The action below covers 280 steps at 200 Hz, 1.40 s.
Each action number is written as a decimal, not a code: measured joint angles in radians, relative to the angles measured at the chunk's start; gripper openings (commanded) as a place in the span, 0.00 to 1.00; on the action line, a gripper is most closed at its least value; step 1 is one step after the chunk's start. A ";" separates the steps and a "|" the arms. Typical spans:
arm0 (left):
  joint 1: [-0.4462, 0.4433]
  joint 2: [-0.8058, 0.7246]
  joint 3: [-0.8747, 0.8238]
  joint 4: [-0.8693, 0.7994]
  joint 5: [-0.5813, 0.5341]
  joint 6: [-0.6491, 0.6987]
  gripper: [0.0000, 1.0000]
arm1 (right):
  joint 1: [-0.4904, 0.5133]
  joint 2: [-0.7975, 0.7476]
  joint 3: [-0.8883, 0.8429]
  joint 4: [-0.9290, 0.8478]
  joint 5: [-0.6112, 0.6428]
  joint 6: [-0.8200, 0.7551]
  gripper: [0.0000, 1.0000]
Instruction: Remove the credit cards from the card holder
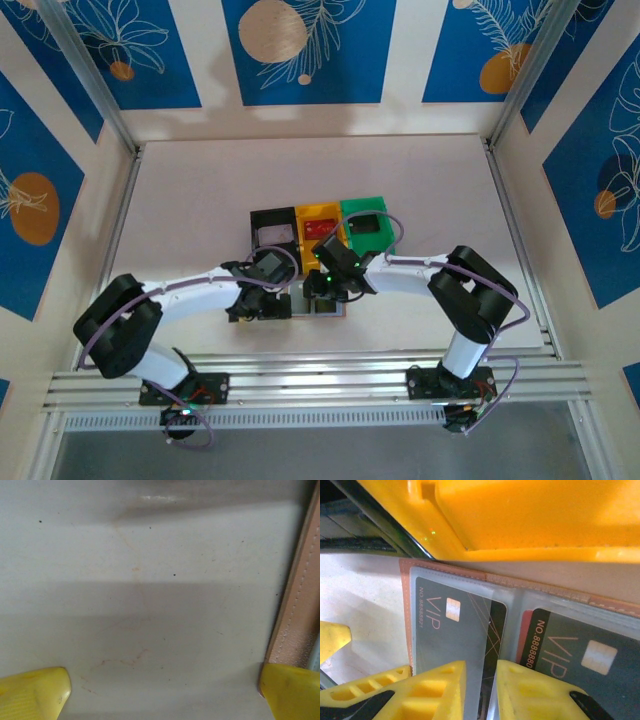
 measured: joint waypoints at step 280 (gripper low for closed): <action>-0.027 0.031 0.022 -0.017 -0.027 -0.026 1.00 | -0.023 0.001 -0.110 0.240 -0.042 0.016 0.15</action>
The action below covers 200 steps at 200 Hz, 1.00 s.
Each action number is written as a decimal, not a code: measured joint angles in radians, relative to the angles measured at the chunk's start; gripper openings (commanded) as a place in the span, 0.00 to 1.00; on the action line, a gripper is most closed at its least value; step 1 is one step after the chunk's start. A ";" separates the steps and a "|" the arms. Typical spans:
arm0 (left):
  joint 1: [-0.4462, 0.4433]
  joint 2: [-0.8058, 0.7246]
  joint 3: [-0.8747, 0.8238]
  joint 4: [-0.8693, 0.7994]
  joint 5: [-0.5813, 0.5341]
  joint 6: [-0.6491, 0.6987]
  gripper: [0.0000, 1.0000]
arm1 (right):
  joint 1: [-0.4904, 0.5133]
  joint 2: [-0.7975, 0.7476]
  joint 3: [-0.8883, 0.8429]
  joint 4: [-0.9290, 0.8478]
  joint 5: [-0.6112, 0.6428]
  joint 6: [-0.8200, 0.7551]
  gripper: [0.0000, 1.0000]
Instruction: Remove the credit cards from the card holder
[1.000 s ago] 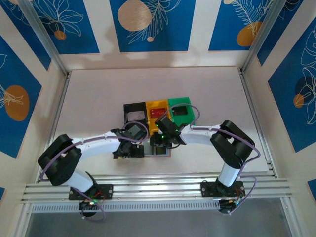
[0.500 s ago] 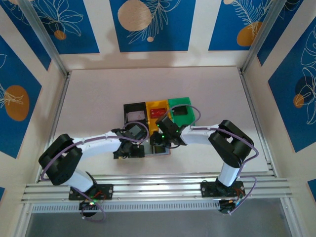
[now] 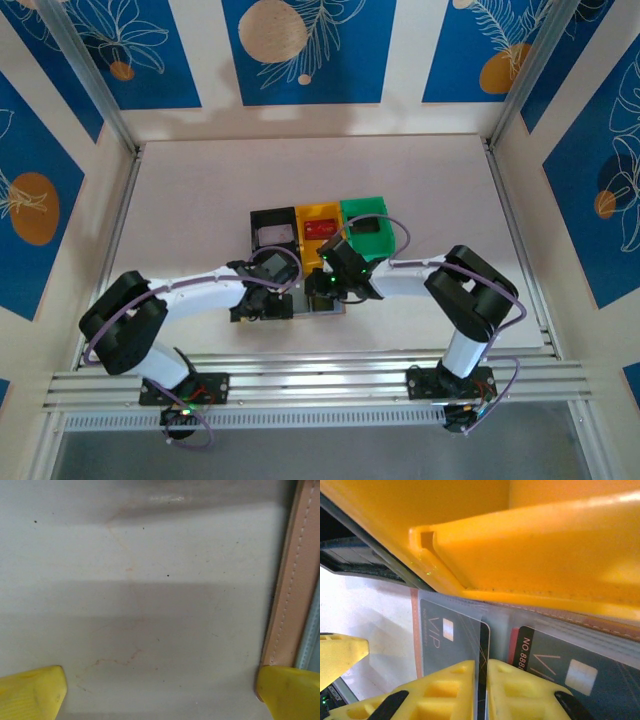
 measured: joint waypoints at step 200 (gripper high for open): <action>-0.006 0.012 0.010 -0.007 -0.005 -0.004 1.00 | 0.001 -0.052 -0.036 -0.002 0.000 -0.001 0.04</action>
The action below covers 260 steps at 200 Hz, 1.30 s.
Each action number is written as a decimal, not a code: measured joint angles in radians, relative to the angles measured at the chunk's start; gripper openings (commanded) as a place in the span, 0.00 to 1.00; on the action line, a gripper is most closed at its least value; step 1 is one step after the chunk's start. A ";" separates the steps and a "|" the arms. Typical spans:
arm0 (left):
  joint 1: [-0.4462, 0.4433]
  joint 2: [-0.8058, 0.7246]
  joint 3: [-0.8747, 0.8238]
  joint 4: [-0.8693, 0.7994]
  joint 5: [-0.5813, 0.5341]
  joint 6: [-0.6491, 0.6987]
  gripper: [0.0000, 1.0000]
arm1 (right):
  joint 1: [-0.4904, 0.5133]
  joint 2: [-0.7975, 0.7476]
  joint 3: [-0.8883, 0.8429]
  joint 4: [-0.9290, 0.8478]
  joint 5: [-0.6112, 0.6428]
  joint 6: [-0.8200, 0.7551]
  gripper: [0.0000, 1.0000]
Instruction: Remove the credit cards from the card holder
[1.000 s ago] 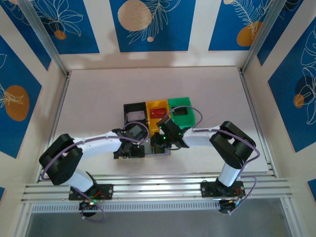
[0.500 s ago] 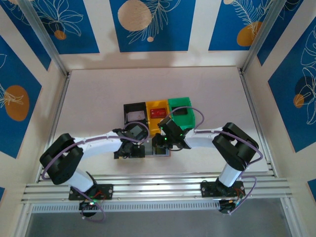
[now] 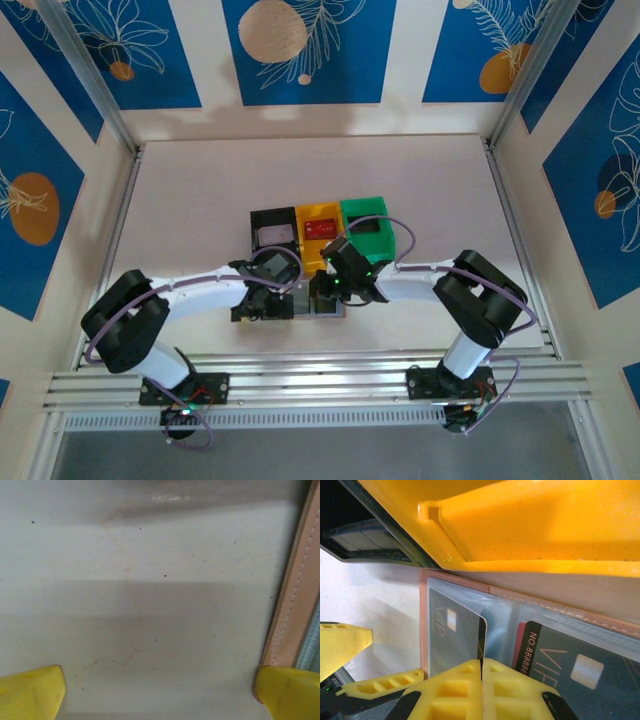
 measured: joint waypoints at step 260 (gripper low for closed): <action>-0.005 0.007 0.007 -0.006 -0.004 -0.007 1.00 | 0.009 -0.061 -0.052 0.064 -0.031 -0.031 0.12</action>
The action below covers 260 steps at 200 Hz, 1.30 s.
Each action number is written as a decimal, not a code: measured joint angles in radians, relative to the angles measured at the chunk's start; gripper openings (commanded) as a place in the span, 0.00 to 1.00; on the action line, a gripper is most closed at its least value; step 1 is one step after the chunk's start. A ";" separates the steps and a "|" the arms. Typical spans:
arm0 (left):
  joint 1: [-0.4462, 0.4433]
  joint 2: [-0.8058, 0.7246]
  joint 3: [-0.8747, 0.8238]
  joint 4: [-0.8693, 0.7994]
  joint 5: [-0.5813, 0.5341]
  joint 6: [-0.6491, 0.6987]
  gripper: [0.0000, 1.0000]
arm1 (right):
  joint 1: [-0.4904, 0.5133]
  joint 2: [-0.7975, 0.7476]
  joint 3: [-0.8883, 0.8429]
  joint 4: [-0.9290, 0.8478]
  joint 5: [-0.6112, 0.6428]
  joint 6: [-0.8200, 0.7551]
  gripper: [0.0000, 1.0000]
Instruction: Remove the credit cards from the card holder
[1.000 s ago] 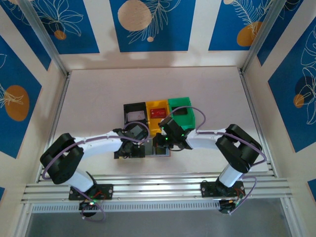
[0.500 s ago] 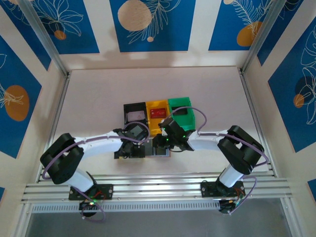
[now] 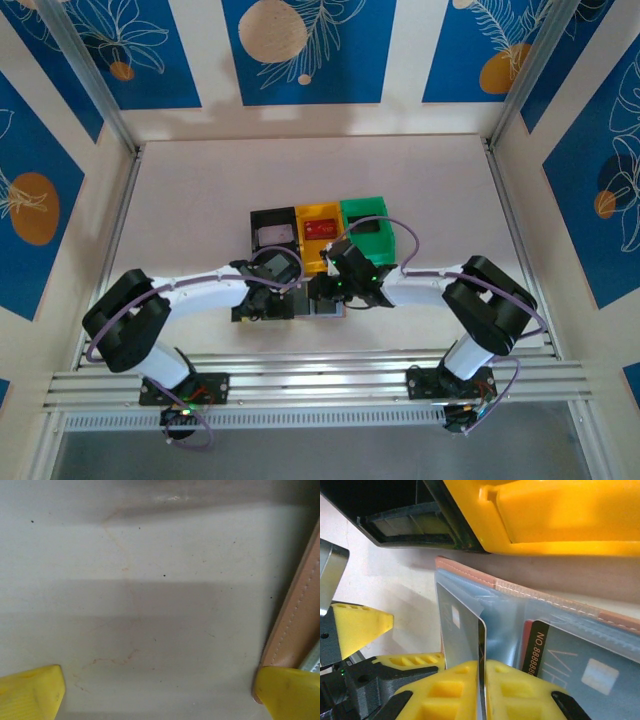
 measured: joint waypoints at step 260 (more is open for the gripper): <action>-0.003 0.013 0.014 -0.014 -0.002 -0.001 1.00 | -0.026 -0.049 -0.037 -0.005 -0.014 -0.020 0.00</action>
